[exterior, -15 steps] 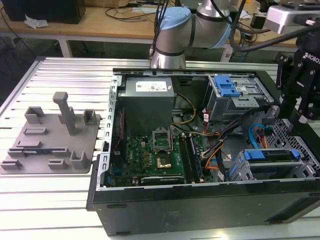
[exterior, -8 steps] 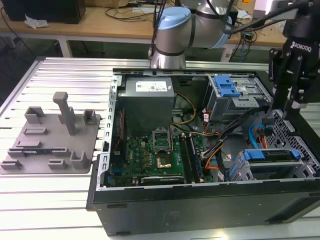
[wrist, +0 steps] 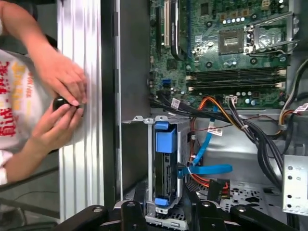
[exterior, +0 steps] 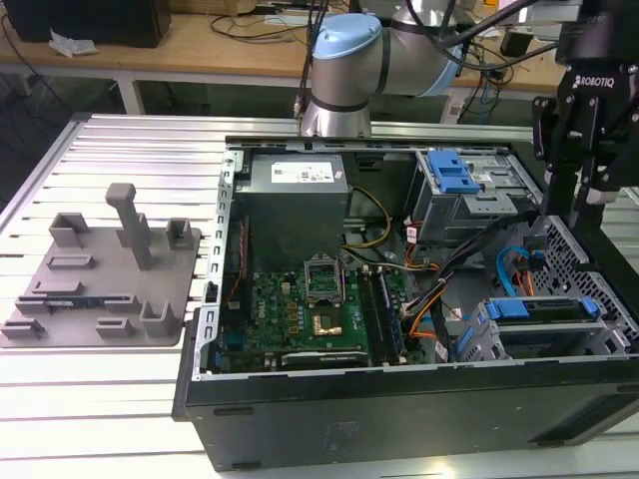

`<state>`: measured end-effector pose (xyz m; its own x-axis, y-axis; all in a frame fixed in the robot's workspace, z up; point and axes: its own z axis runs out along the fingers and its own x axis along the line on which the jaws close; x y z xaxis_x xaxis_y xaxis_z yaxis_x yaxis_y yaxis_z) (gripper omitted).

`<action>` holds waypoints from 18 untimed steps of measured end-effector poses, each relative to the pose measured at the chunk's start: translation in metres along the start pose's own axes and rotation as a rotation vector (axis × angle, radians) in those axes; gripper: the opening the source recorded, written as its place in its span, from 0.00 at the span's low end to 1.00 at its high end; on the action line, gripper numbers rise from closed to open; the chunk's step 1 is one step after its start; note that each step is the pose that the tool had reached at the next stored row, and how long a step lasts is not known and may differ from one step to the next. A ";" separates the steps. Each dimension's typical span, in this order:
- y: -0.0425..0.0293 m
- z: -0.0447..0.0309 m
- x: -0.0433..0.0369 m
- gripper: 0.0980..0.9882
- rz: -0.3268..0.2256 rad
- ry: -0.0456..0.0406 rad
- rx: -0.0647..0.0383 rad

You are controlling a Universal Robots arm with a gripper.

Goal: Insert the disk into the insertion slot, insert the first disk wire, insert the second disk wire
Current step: 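Insert the first disk wire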

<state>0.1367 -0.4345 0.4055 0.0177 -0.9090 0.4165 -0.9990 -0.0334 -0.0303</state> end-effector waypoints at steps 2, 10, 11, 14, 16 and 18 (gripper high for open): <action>-0.0120 0.0030 -0.0041 0.38 -0.001 0.0062 -0.001; -0.0215 0.0097 -0.0098 0.38 0.049 0.0084 -0.016; -0.0214 0.0103 -0.0101 0.38 0.058 0.0090 -0.019; -0.0213 0.0124 -0.0131 0.38 0.075 0.0108 -0.024; -0.0206 0.0114 -0.0203 0.38 0.076 0.0131 -0.021; -0.0197 0.0094 -0.0298 0.38 0.077 0.0183 -0.019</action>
<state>0.1562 -0.4107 0.3852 -0.0594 -0.9008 0.4302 -0.9980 0.0442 -0.0451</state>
